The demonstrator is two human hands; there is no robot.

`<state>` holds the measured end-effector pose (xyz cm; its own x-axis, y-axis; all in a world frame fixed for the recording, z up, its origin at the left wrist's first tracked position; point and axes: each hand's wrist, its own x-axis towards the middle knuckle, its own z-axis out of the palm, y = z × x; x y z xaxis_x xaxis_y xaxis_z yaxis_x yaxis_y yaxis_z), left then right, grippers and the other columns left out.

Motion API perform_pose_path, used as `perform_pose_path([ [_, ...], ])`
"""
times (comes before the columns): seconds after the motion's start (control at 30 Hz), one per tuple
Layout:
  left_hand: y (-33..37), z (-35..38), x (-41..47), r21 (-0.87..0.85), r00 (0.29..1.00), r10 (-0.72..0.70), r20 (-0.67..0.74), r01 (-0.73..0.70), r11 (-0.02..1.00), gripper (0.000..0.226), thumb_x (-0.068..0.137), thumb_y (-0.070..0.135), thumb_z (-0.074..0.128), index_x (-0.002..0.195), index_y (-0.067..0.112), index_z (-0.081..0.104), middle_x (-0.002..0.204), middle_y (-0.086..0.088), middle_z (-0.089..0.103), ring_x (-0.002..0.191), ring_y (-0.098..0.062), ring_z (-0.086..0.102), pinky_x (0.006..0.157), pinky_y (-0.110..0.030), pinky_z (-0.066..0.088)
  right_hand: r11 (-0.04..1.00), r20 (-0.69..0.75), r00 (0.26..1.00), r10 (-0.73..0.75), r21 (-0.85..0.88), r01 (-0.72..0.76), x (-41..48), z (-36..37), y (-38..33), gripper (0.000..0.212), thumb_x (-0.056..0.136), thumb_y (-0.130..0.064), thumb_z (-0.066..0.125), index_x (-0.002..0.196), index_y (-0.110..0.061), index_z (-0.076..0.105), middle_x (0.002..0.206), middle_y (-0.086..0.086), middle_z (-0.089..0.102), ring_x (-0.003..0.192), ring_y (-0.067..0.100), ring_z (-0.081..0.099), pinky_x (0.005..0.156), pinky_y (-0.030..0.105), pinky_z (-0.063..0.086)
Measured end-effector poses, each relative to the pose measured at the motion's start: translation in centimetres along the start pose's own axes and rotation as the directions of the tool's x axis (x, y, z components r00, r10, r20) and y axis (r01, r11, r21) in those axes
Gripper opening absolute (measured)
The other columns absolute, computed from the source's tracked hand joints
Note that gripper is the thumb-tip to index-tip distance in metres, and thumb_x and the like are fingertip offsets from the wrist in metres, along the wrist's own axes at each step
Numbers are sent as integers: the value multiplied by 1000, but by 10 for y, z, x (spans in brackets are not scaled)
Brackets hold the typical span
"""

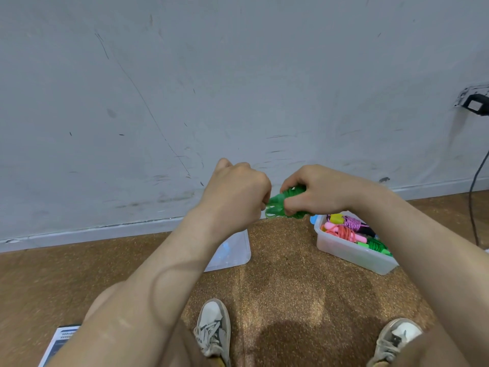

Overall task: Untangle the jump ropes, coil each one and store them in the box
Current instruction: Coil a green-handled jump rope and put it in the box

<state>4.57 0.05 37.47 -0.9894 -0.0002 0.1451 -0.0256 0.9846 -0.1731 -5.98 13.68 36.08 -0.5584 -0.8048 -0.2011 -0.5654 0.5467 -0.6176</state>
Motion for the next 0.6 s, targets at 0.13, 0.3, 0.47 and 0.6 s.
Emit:
perform_pose_path([
  [0.13, 5, -5, -2, 55, 999, -32, -4, 32, 998, 15, 84, 16, 61, 92, 26, 68, 94, 5, 61, 103, -20, 48, 76, -34, 23, 1000, 8, 1000, -3, -15, 3, 0, -1, 0, 10, 72, -25, 67, 76, -16, 72, 57, -2, 61, 49, 11, 50, 52, 25, 41],
  [0.3, 17, -1, 2, 7, 997, 3, 79, -4, 1000, 15, 86, 10, 60, 98, 19, 66, 95, 1, 48, 101, -25, 50, 71, -31, 35, 994, -1, 1000, 0, -111, 0, -1, -1, 1, 12, 69, -27, 68, 75, -18, 72, 46, -9, 55, 43, 5, 45, 50, 24, 39],
  [0.47, -1, 3, 2, -240, 994, 19, 111, 9, 971, 8, 87, 18, 64, 91, 24, 66, 86, 5, 67, 85, -16, 59, 74, -29, 45, 999, 54, 998, 15, 38, -17, -5, -4, 4, 9, 72, -21, 67, 75, -14, 72, 60, 0, 62, 52, 12, 54, 53, 24, 44],
  [0.6, -10, -1, 2, -693, 987, -89, 134, 157, 704, 8, 82, 11, 71, 79, 18, 68, 67, 6, 67, 62, -6, 63, 68, -23, 52, 983, 60, 998, -4, 182, -7, -8, -7, 5, 10, 78, -15, 65, 79, -10, 73, 63, 6, 62, 54, 15, 54, 50, 18, 41],
])
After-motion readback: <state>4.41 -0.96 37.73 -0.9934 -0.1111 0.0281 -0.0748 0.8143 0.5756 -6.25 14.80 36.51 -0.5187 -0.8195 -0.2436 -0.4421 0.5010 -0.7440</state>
